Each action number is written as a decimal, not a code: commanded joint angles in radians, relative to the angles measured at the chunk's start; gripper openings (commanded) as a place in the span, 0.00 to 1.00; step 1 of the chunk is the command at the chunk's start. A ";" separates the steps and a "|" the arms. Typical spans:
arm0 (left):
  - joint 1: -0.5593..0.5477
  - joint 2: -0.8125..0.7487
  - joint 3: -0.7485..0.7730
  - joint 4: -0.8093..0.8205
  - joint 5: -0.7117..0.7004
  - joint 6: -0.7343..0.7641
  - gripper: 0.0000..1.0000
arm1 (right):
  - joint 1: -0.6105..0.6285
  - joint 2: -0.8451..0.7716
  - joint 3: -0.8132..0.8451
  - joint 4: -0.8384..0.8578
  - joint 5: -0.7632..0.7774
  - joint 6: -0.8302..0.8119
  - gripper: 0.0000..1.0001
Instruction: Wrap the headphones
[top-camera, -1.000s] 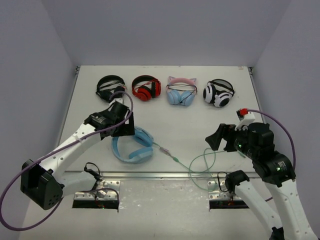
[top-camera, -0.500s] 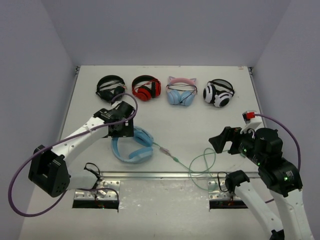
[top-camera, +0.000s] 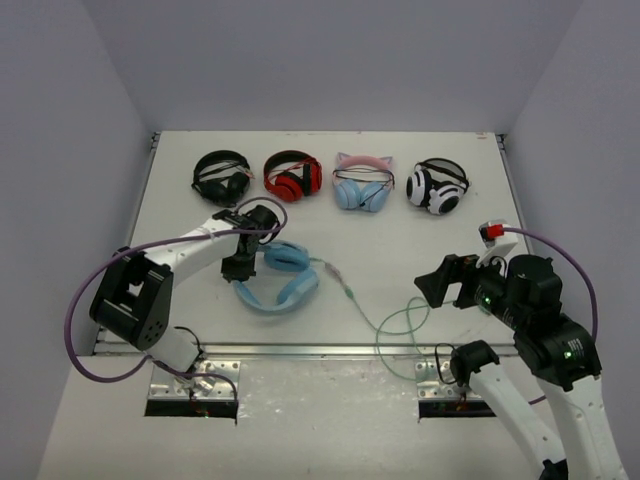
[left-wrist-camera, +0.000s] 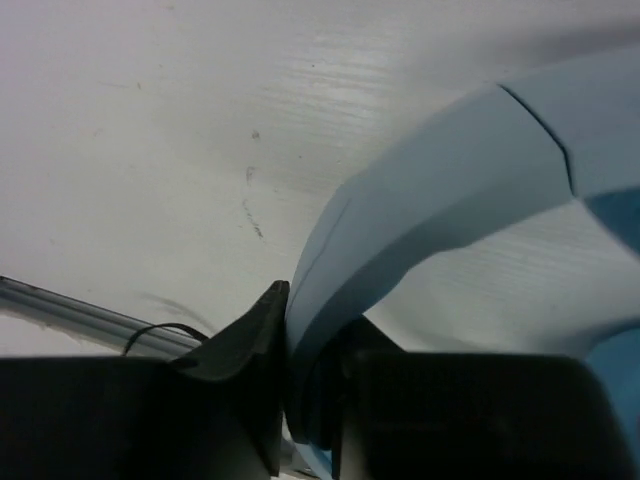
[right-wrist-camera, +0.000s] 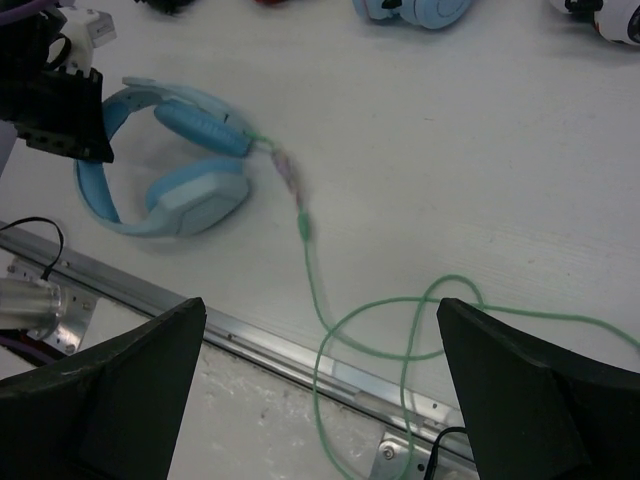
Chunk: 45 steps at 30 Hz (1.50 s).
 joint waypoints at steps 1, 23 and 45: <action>0.009 -0.039 0.012 0.070 0.034 -0.003 0.00 | 0.004 0.000 -0.022 0.061 0.005 -0.024 0.99; -0.056 -0.446 0.401 -0.091 0.160 0.095 0.00 | 0.005 0.232 -0.531 1.131 -0.412 -0.061 0.99; -0.056 -0.470 0.593 0.021 0.332 0.027 0.00 | 0.131 0.715 -0.600 1.788 -0.552 0.028 0.06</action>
